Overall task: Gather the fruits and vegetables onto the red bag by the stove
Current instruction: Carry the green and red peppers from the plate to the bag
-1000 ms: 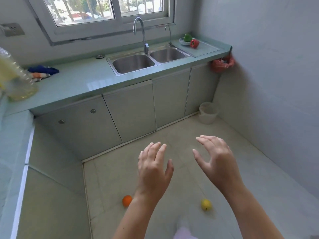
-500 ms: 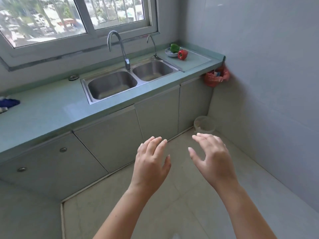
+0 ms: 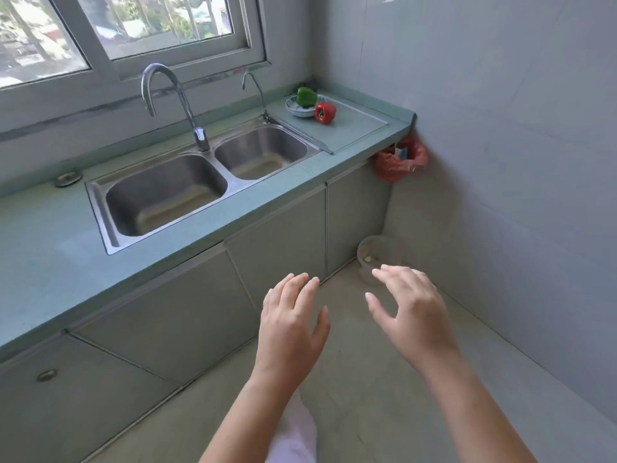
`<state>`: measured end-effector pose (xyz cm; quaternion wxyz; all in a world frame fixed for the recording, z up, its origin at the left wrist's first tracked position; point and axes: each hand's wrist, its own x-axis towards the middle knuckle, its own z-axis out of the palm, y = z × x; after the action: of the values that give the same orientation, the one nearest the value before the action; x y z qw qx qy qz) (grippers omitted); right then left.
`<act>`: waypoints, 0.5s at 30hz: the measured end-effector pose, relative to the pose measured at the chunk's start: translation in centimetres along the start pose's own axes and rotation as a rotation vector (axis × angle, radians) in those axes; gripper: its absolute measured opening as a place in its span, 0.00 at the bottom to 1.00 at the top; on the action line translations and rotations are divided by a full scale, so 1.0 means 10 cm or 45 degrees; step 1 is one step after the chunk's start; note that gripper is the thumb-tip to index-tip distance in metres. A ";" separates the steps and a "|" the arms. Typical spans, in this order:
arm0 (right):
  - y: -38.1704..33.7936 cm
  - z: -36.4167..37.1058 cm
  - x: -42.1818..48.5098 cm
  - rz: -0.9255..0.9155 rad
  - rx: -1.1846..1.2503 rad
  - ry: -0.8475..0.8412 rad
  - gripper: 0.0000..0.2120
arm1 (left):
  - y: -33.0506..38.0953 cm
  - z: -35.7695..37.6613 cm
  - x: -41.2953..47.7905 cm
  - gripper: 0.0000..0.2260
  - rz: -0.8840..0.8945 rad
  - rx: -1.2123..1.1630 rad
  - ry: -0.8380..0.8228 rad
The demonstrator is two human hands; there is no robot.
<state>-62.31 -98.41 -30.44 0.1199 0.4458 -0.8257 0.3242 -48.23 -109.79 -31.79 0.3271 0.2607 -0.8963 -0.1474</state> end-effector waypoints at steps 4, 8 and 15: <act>0.03 0.37 0.55 0.000 -0.053 0.009 0.19 | -0.39 0.25 0.53 0.18 0.001 -0.033 -0.011; -0.05 0.77 1.22 0.007 -0.081 -0.005 0.19 | -0.83 0.44 1.18 0.18 0.018 -0.078 -0.031; -0.30 1.40 2.48 -0.010 -0.065 -0.022 0.19 | -1.58 0.55 2.27 0.18 -0.003 -0.082 -0.003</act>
<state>-72.82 -124.87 -27.75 0.1254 0.4484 -0.8331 0.2985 -60.74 -135.06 -31.18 0.3339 0.2510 -0.8912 -0.1768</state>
